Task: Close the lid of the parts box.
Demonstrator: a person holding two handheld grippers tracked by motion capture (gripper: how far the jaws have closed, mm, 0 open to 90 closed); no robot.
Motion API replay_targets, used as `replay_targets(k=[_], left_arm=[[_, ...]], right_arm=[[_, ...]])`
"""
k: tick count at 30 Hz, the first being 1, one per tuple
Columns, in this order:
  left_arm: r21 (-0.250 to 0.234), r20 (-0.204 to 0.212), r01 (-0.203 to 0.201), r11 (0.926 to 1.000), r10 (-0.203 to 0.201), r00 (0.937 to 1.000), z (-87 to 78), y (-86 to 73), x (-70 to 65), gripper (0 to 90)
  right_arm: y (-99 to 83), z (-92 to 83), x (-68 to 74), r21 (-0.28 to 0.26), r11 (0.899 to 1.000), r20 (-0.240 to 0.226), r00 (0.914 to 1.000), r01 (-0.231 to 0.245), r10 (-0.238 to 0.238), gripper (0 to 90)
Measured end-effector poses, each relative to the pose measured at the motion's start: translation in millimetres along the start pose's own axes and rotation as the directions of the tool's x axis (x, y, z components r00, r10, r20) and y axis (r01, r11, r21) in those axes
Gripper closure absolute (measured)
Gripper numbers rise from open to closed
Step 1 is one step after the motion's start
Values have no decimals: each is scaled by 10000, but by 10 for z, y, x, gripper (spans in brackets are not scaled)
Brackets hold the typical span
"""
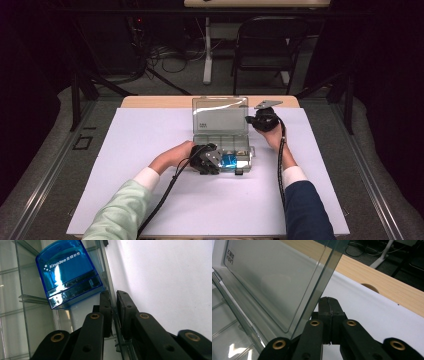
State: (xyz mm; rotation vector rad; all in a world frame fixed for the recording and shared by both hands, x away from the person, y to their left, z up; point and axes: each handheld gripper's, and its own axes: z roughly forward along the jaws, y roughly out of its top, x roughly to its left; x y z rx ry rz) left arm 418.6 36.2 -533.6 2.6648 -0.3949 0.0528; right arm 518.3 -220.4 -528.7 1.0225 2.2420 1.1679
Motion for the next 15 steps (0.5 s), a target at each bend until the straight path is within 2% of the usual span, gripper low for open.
replay_targets(k=[15], left_arm=[[-24,-60,142,9999,-142,9999,0,-1,-6,835]], right_arm=[[-21,-98,25,-247,9996,-257,9995,168,-174,900]])
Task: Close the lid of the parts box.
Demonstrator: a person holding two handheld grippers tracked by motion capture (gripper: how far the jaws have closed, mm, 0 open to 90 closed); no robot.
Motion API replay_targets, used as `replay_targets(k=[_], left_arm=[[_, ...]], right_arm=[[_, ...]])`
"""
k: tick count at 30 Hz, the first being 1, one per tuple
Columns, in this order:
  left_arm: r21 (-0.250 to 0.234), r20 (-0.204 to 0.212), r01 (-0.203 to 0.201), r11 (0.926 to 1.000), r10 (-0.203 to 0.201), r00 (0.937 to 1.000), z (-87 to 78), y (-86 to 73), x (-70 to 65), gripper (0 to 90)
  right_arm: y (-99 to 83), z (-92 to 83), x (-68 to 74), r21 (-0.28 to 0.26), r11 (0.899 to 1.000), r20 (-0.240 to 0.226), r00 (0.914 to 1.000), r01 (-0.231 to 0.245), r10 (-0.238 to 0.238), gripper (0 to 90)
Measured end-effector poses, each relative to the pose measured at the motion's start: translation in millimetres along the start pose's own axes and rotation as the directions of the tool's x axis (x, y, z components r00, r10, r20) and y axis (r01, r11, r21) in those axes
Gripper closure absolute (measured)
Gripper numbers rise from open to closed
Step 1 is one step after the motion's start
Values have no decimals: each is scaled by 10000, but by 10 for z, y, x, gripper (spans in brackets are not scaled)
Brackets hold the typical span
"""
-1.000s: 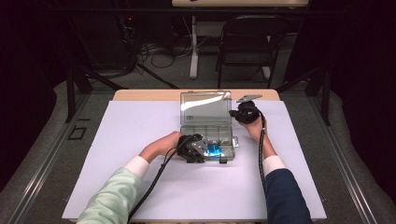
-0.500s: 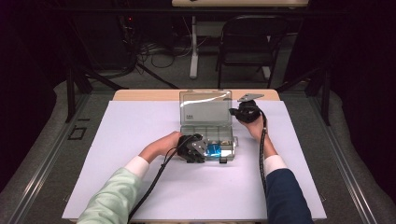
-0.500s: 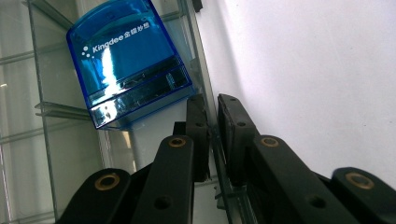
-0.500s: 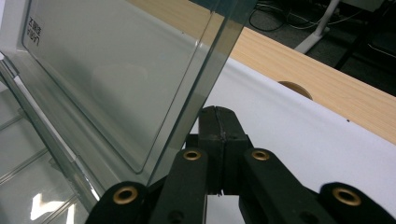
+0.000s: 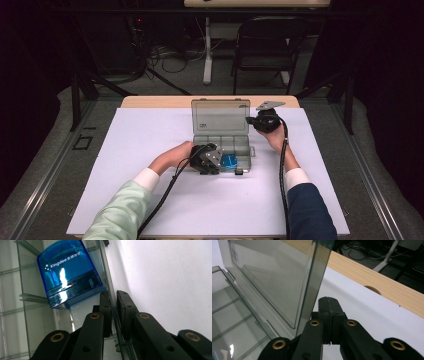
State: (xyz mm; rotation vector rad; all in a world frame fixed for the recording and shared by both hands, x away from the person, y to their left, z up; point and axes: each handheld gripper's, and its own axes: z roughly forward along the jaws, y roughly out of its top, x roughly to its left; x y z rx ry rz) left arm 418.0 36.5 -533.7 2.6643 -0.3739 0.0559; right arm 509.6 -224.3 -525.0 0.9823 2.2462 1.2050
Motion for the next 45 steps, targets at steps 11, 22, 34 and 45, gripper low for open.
replay_targets(k=[11,22,34,45], left_arm=[[-127,-21,357,9993,-357,9994,-1,-8,-9,831],[-389,-458,535,9978,-553,9974,-87,-42,-3,536],[-1088,-863,1547,9820,-1644,9826,-368,-179,-22,192],[-1688,-1990,2597,9508,-2909,9358,-684,-383,-44,54]], right_arm=[[-26,-51,15,-174,9998,-246,9997,35,-39,900],[-31,-79,24,-204,9996,-380,9991,169,-177,900],[-22,-92,38,-125,9994,-356,9988,332,-336,900],[-33,-106,44,-211,9988,-345,9984,432,-439,900]])
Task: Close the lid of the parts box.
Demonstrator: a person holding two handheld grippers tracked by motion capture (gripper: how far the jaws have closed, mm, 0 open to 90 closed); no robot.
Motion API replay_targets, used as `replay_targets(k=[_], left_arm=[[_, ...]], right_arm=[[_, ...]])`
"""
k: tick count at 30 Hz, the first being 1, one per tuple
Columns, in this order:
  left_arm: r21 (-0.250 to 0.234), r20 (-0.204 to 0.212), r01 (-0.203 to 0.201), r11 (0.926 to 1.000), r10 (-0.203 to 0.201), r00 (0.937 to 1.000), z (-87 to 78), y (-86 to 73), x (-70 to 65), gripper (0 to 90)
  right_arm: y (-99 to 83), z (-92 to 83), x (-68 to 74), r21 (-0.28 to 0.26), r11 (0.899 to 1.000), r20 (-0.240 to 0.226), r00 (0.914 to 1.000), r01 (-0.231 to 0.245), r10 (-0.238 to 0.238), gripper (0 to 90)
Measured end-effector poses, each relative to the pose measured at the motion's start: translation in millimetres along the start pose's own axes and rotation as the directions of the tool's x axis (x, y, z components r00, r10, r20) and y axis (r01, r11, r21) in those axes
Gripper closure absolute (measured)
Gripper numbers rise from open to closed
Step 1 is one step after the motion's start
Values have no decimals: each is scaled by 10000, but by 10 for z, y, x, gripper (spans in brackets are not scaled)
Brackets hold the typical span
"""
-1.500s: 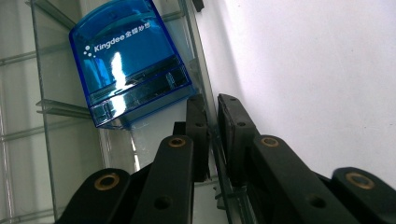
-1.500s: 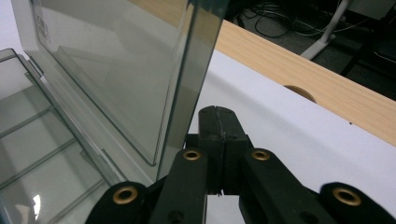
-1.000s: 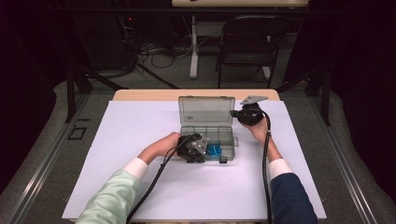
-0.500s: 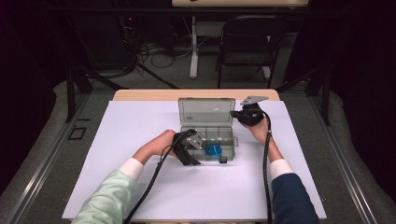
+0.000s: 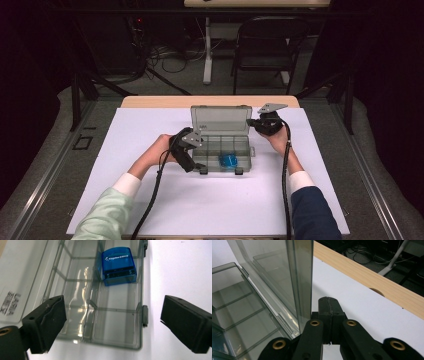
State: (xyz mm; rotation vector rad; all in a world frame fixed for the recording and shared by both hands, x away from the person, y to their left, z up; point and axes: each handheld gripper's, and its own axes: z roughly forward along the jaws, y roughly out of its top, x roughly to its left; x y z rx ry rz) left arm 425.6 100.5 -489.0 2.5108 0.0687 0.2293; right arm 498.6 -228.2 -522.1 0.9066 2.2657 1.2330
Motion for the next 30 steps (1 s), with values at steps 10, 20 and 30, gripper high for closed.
replay_targets(k=[10,20,30], left_arm=[[-712,-1276,1581,9849,-1662,9778,-227,-118,252,2],[-1386,-2211,2429,9601,-2691,9374,-399,56,562,2],[-1524,-2800,2484,9566,-2828,9174,-457,174,675,385]], right_arm=[[-12,-29,3,-116,9999,24,10000,60,-60,900],[-18,-35,8,-172,9998,-26,10000,91,-92,900],[-19,-38,15,-172,9998,-5,9999,114,-114,900]])
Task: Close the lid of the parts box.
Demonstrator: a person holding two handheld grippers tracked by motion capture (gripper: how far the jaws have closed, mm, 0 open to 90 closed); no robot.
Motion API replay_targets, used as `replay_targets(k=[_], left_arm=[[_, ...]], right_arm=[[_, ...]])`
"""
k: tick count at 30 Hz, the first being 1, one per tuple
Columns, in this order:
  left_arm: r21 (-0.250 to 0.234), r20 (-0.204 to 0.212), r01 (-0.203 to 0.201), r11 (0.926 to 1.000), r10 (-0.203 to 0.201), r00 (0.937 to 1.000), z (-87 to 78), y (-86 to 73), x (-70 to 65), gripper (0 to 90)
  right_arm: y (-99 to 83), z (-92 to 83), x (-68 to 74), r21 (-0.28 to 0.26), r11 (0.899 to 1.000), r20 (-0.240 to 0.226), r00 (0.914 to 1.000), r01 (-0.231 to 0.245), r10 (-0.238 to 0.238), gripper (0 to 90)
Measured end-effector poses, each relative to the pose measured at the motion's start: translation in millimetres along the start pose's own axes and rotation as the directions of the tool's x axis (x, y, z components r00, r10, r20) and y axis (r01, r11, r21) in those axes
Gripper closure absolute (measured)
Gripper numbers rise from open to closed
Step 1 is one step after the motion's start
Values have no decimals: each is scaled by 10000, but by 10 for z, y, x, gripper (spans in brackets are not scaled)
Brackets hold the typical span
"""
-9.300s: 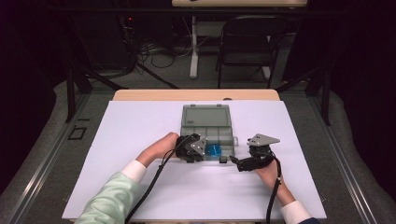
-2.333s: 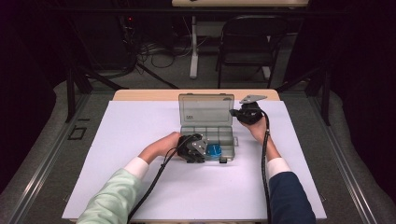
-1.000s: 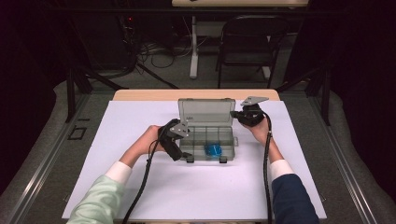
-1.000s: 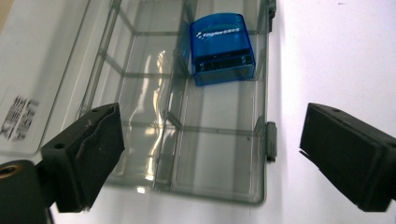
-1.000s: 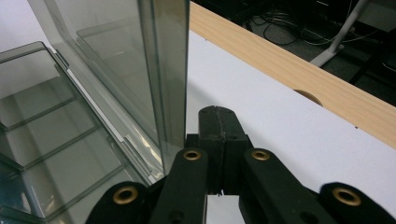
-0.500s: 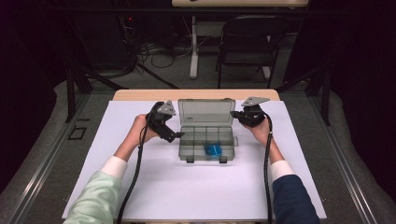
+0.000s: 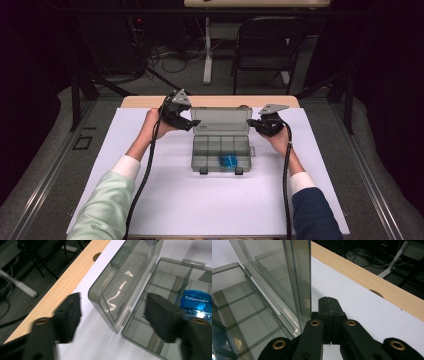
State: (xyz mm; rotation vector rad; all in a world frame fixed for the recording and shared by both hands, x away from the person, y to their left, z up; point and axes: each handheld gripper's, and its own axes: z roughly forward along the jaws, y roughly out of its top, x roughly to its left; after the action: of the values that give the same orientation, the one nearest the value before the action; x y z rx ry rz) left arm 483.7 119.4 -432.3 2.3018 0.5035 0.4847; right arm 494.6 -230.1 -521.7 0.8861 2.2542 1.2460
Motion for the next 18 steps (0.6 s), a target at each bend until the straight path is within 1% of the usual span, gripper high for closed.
replay_targets(k=[1,2,3,6,7,10,11,13,14,16,17,18], left_arm=[[-8,-80,-38,10000,38,10000,-6,4,-1,445],[-24,-37,-100,9999,100,9999,-14,4,2,490],[-26,-126,-152,9999,152,9998,-14,4,1,540],[-28,-309,-256,9997,255,9992,-28,-2,10,645],[-35,-269,-296,9996,295,9992,-32,-5,15,678],[-71,-223,-363,9993,362,9991,-44,-13,21,737],[-63,-207,-442,9990,440,9988,-48,-15,21,749],[-7,-143,-452,9990,452,9989,-54,-16,21,762],[-11,-108,-459,9989,459,9989,-57,-17,21,764],[-33,-54,-428,9991,428,9991,-57,-22,22,768],[-86,9,-445,9990,445,9990,-60,-27,24,770],[-63,51,-411,9991,411,9991,-66,-31,22,773]], right_arm=[[-1,1,0,0,10000,7,10000,-6,6,900],[-2,2,-1,-5,10000,11,10000,-21,21,900],[-2,4,-2,-8,10000,26,10000,-41,41,900],[4,5,5,49,10000,96,10000,-7,6,900],[7,5,7,106,9999,172,9998,-22,20,891],[22,-31,3,198,9997,341,9993,-134,127,848],[28,-52,1,252,9995,425,9990,-172,162,831],[44,-106,-2,316,9994,485,9987,-160,144,754],[54,-139,-4,356,9992,524,9985,-186,167,740],[77,-207,-4,476,9986,530,9984,-214,189,646],[85,-241,-4,502,9984,533,9983,-244,217,631],[90,-280,-8,489,9983,411,9987,-309,289,589]])
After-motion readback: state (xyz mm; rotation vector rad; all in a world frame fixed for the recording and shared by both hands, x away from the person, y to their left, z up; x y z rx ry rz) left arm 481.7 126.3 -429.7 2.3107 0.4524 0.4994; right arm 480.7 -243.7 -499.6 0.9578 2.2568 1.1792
